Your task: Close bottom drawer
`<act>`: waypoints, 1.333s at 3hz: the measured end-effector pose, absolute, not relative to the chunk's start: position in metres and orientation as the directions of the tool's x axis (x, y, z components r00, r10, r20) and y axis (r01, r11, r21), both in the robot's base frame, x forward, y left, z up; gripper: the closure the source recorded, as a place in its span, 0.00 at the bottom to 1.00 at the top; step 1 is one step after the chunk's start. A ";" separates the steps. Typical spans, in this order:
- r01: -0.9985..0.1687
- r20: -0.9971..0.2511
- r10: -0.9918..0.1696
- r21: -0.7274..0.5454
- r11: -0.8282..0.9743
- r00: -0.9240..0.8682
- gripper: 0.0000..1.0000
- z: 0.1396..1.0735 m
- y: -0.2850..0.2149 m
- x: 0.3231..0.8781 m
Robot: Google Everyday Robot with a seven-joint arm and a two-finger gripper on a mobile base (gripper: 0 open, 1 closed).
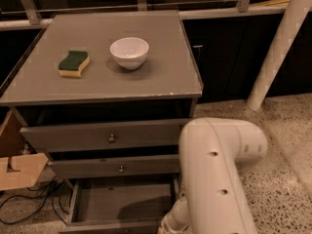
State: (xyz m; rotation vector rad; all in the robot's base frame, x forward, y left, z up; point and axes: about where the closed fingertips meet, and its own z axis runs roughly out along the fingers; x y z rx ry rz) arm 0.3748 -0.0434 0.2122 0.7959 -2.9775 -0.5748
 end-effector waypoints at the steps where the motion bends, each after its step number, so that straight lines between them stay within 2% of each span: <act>1: -0.507 -0.126 -0.494 0.304 0.807 -0.861 1.00 0.194 -0.027 0.390; 4: -0.486 -0.152 -0.461 0.289 0.825 -0.874 1.00 0.181 -0.006 0.418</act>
Offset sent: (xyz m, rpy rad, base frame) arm 0.0085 0.0057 -0.0176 -0.0315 -0.0348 0.0061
